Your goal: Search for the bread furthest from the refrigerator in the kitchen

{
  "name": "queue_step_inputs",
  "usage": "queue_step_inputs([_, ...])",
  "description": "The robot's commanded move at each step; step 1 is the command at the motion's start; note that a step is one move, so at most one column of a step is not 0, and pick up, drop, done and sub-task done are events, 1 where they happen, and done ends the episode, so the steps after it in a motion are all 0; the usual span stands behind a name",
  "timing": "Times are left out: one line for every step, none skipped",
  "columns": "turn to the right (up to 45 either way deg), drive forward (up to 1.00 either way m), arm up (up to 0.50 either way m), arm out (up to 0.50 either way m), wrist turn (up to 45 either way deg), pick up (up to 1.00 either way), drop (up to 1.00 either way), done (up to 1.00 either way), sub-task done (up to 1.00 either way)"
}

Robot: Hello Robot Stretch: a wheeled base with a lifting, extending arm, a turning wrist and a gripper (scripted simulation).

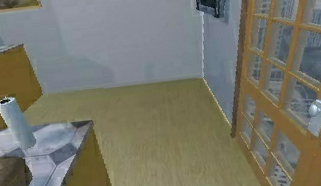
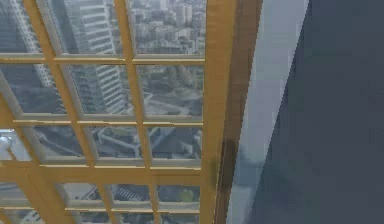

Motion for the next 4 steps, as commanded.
queue_step_inputs([-6.0,0.00,0.00,0.00,0.0,0.00,0.00,0.00,0.00])
queue_step_inputs([0.0,0.90,0.00,0.00,0.0,0.00,0.00,0.00,0.00])
queue_step_inputs([-33.0,0.00,0.00,0.00,0.0,0.00,0.00,0.00,0.00])
queue_step_inputs([0.0,0.20,0.00,0.00,0.0,0.00,0.00,0.00,0.00])
